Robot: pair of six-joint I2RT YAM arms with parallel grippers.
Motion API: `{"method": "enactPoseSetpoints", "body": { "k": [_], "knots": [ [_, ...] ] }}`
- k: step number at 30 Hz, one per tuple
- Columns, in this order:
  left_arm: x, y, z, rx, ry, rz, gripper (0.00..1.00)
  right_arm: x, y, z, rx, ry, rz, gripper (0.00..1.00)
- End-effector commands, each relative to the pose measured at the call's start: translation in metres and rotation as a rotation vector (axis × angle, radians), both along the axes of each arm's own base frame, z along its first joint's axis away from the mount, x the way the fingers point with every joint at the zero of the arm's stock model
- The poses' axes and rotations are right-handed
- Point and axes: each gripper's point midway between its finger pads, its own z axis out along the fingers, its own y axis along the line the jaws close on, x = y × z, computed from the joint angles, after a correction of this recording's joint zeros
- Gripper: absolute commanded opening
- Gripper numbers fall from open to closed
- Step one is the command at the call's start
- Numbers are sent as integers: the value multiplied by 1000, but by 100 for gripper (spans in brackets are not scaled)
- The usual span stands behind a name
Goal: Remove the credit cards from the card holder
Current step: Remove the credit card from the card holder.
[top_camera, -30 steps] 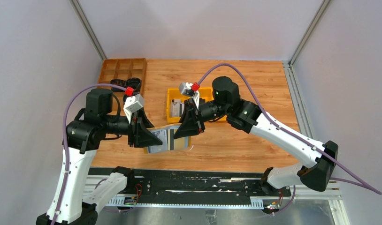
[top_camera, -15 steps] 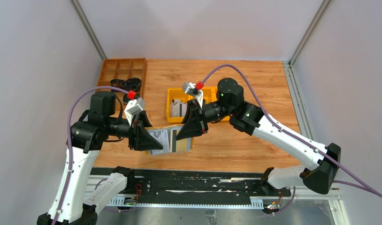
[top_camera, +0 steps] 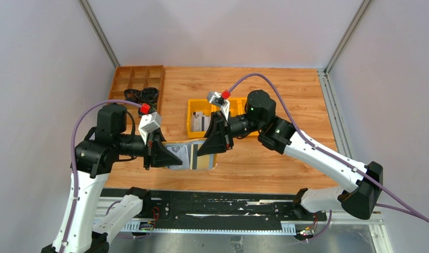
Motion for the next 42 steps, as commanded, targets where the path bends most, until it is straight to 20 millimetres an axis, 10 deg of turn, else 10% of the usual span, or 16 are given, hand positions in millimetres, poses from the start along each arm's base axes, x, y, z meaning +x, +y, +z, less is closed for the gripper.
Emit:
{"method": "enactPoseSetpoints", "body": {
  "k": [1, 11, 17, 26, 42],
  "knots": [
    [1, 2, 8, 6, -110, 12, 0, -2, -2, 10, 34, -21, 25, 28],
    [45, 9, 0, 105, -80, 208, 0, 34, -18, 32, -21, -121, -206, 75],
    [77, 18, 0, 97, -115, 419, 0, 64, -30, 50, -17, -104, -457, 75],
    [88, 16, -1, 61, -39, 474, 0, 45, -14, 52, 60, 41, -314, 65],
    [42, -6, 26, -81, 0, 190, 0, 39, 15, 28, 83, 217, -126, 50]
  ]
}}
